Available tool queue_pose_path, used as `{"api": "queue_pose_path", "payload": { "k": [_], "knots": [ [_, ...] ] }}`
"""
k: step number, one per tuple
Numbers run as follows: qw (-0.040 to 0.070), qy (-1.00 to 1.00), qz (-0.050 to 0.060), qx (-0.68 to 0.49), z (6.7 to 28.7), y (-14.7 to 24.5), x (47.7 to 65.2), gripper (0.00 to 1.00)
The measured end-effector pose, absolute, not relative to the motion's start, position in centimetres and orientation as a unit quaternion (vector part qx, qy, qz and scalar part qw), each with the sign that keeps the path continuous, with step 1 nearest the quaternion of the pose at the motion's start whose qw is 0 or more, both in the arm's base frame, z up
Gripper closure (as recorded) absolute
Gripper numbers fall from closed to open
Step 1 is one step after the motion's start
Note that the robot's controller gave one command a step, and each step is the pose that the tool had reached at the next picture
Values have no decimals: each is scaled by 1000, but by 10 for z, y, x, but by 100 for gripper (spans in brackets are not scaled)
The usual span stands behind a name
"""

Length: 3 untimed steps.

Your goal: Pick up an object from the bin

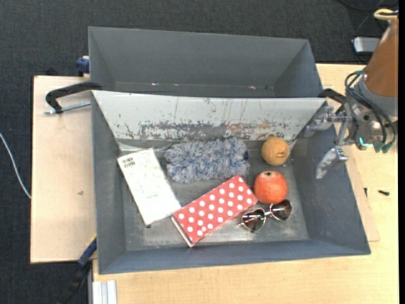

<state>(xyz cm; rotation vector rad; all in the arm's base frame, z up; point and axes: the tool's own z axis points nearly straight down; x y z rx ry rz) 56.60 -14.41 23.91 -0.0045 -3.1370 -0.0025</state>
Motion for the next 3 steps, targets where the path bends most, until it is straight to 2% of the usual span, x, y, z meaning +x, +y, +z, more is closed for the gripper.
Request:
{"api": "queue_pose_path", "payload": {
  "k": [1,2,3],
  "knots": [
    [-2,-1000,0,0,244,-143,568,0],
    [-4,-1000,0,23,190,-141,541,0],
    [-3,-993,0,115,147,-128,555,0]
  ]
}}
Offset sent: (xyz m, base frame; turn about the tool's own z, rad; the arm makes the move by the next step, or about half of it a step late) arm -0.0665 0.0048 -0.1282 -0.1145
